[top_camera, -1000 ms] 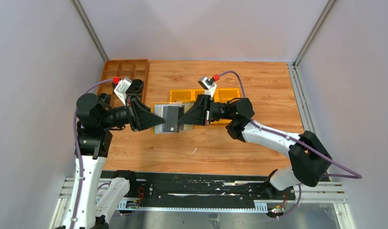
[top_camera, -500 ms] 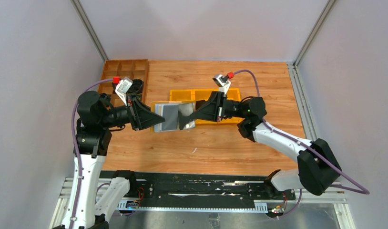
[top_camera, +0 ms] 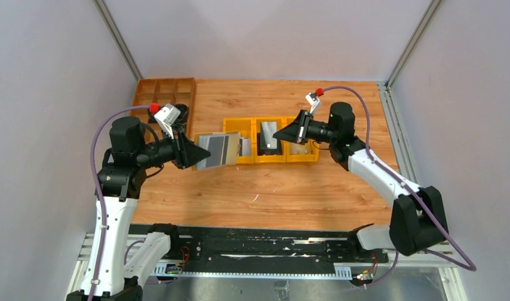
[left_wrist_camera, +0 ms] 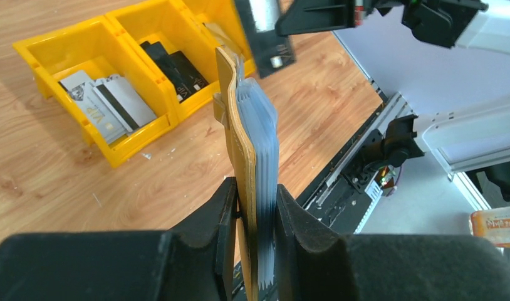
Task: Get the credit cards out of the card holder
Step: Place the credit card in the storage box.
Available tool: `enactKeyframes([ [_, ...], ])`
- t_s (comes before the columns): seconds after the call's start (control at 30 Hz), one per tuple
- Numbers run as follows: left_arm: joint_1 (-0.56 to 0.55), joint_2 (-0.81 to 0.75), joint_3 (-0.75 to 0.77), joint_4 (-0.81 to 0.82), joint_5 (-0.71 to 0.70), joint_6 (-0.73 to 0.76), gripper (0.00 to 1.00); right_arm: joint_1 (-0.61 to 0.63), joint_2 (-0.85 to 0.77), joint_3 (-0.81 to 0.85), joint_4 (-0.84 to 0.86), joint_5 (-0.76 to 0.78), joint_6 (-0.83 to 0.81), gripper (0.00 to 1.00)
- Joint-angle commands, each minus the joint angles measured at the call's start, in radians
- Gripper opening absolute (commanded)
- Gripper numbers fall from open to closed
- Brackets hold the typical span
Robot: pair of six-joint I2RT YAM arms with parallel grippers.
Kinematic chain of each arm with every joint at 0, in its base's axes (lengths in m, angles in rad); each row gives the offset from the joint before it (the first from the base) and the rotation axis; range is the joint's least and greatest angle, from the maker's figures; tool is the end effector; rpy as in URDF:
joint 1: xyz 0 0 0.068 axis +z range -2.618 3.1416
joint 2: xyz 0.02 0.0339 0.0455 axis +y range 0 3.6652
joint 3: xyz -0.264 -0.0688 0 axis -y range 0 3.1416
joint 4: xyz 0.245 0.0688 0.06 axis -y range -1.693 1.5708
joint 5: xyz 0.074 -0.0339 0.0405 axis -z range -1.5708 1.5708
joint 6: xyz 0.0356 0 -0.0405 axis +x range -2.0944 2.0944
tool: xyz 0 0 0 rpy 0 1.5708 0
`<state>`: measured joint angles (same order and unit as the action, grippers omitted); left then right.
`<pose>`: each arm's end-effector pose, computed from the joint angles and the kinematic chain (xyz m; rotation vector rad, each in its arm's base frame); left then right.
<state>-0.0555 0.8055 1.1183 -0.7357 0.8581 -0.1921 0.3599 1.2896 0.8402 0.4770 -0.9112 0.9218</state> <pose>0.1388 -0.0347 0.3964 0.4289 1.9246 -1.0094 0.2608 0.1282 0.3174 -0.3381 1.8000 1.6478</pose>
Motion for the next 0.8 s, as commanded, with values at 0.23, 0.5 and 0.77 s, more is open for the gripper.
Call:
enactKeyframes([
  [0.23, 0.000, -0.029, 0.049, -0.005, 0.124, 0.029, 0.00, 0.013, 0.382, 0.298, -0.514, 0.301, -0.397, 0.00],
  [0.5, 0.000, -0.064, 0.010, 0.148, 0.209, -0.137, 0.00, 0.058, 0.585, 0.423, -0.516, 0.408, -0.400, 0.00],
  [0.77, 0.000, -0.067, 0.016, 0.205, 0.300, -0.201, 0.00, 0.087, 0.606, 0.467, -0.552, 0.495, -0.429, 0.14],
])
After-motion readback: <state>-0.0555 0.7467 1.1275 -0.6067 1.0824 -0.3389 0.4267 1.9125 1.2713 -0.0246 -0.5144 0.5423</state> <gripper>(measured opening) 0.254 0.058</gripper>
